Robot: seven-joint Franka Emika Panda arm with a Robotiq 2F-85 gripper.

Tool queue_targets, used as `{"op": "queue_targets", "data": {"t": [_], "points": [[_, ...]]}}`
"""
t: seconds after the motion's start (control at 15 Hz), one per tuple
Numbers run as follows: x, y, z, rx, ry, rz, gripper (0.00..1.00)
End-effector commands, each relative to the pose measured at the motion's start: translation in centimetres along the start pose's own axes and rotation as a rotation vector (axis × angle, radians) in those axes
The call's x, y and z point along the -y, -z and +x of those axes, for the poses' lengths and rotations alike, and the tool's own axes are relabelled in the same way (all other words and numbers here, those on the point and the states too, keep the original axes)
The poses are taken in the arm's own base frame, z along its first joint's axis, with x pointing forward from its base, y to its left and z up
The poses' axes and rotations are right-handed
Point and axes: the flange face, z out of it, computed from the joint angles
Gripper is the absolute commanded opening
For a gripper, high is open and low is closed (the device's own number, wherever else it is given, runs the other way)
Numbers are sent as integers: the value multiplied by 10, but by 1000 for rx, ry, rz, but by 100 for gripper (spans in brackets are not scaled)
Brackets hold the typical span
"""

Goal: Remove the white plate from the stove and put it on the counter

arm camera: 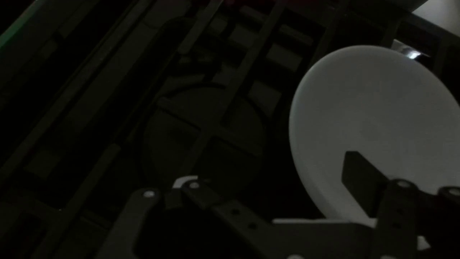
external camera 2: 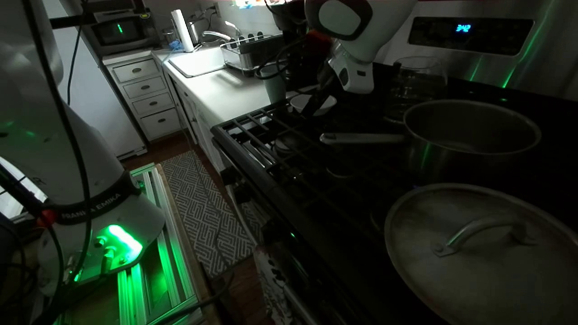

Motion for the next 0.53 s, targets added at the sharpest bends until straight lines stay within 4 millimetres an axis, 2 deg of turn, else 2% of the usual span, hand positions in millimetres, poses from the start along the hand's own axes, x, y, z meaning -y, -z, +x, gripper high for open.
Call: {"op": "queue_targets", "data": {"t": [0.0, 0.27, 0.47], "points": [[15, 4, 0, -55, 18, -19, 87], [28, 6, -3, -72, 69, -14, 85], [36, 5, -5, -80, 93, 0, 75]]}}
